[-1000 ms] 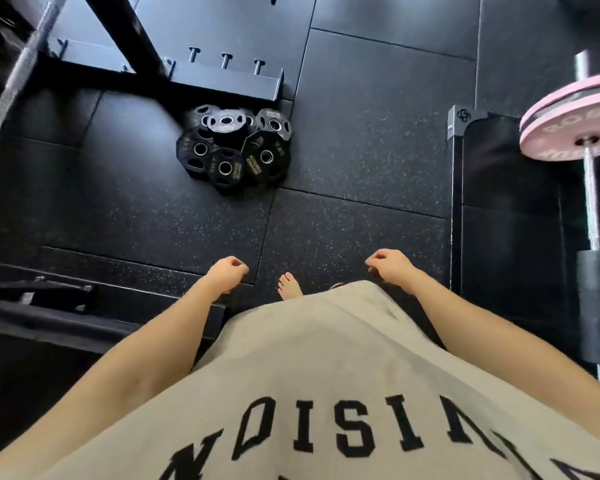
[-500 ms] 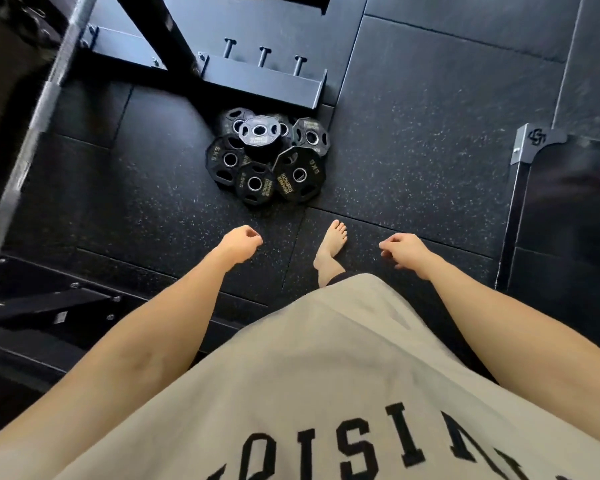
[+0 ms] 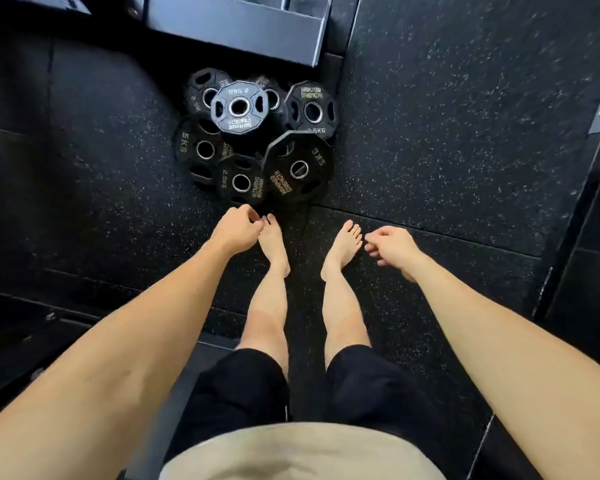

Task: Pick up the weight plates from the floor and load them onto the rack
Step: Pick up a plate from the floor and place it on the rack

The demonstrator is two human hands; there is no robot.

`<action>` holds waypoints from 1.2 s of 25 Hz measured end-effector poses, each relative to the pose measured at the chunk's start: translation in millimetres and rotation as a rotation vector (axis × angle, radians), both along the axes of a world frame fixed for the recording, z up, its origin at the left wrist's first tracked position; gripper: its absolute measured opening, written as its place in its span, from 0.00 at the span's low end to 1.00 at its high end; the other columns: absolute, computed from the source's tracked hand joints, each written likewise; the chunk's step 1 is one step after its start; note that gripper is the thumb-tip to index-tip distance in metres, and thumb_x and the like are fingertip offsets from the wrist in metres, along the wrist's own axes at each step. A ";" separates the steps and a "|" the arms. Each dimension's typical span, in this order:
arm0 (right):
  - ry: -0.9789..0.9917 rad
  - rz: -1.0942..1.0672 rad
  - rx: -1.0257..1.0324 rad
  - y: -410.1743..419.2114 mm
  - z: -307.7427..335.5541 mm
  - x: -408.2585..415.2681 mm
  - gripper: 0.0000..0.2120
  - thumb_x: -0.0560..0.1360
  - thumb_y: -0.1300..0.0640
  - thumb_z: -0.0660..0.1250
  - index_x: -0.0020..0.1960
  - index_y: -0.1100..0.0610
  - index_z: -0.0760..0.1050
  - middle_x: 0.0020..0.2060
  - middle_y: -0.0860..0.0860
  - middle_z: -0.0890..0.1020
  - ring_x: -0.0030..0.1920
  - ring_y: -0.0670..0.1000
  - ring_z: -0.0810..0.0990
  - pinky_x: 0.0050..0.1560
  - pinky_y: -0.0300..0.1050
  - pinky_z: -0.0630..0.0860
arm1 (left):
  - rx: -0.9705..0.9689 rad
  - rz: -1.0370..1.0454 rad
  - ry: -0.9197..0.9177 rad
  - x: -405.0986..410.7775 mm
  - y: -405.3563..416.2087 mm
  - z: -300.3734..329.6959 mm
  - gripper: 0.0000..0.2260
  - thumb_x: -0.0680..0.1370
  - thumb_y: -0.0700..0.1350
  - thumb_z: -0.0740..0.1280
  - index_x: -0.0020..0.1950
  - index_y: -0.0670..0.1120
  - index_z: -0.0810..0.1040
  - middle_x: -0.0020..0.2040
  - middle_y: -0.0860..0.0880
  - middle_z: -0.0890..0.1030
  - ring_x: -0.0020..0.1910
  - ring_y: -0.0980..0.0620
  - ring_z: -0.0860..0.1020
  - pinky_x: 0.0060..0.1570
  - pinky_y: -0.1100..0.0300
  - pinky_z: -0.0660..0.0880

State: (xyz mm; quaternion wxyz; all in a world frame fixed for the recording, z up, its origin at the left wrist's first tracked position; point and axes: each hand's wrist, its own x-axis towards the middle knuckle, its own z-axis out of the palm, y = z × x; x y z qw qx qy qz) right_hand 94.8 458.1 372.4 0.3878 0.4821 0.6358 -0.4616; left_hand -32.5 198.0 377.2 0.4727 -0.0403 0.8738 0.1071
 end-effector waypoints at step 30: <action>-0.026 -0.527 0.186 -89.3 -435.4 -105.4 0.17 0.77 0.55 0.68 0.59 0.56 0.63 0.56 0.54 0.73 0.58 0.58 0.75 0.60 0.59 0.77 | 0.291 0.142 0.253 -128.6 26.1 -366.3 0.08 0.71 0.46 0.70 0.48 0.52 0.75 0.41 0.53 0.81 0.46 0.47 0.79 0.51 0.49 0.77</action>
